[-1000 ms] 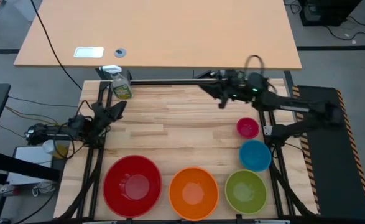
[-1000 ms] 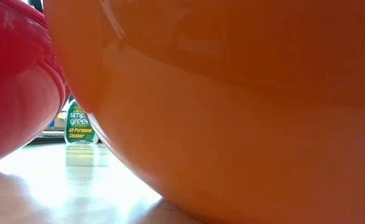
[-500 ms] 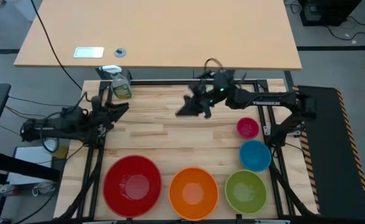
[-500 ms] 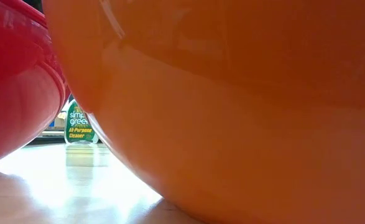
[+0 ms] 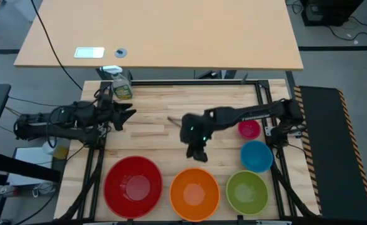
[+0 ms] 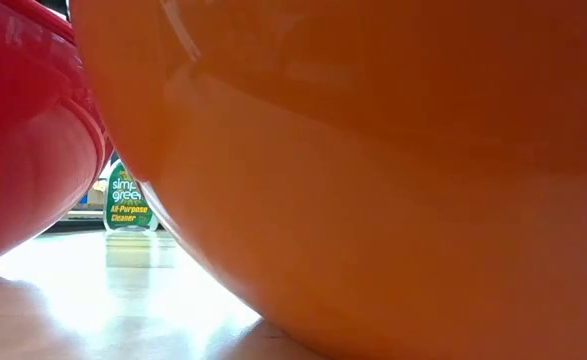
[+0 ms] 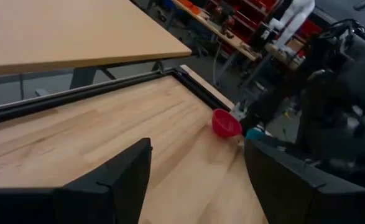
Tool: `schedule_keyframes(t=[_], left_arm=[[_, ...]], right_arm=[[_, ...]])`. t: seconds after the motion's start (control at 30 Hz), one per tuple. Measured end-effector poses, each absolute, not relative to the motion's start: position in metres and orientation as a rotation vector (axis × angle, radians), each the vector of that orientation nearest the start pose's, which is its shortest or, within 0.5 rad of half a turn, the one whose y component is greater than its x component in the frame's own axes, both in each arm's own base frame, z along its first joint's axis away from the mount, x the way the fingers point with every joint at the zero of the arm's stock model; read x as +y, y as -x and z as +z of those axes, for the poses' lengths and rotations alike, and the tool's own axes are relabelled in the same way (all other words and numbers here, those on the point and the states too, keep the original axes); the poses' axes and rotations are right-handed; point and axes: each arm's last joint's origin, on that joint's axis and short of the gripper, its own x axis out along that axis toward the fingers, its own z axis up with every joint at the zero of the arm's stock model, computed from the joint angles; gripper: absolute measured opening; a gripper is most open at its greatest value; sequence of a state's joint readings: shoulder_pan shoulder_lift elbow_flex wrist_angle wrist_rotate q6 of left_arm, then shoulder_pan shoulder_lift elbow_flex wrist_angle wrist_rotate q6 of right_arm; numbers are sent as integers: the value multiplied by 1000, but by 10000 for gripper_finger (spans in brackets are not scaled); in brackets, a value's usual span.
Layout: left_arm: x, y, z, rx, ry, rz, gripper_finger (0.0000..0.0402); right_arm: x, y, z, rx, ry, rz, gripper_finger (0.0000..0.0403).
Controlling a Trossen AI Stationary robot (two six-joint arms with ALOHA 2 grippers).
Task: Nest bowls inside each other
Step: Stack the orange bowl on top of the red bowl
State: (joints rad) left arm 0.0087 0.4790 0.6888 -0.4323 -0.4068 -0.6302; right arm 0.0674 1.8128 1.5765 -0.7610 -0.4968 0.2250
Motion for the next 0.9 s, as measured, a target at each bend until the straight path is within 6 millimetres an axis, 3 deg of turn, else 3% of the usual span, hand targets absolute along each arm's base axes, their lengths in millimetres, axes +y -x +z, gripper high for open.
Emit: schedule_keyframes(t=[0.27,0.4,0.6,0.77,0.9], left_arm=[[15,-105,314,141,611,286,260],[13,-106,315,154,619,221,260],[11,-106,315,168,628,148,260],[10,-107,316,176,627,120,260],[9,-107,318,169,630,59,260]], right_arm=[[72,-399,259,1267,-495,270,204],[92,-405,243,1345,-433,191,230],[106,-404,220,1486,-373,-5,216],[116,-405,209,1511,-343,-13,188],[118,-407,201,1544,-422,-33,153]])
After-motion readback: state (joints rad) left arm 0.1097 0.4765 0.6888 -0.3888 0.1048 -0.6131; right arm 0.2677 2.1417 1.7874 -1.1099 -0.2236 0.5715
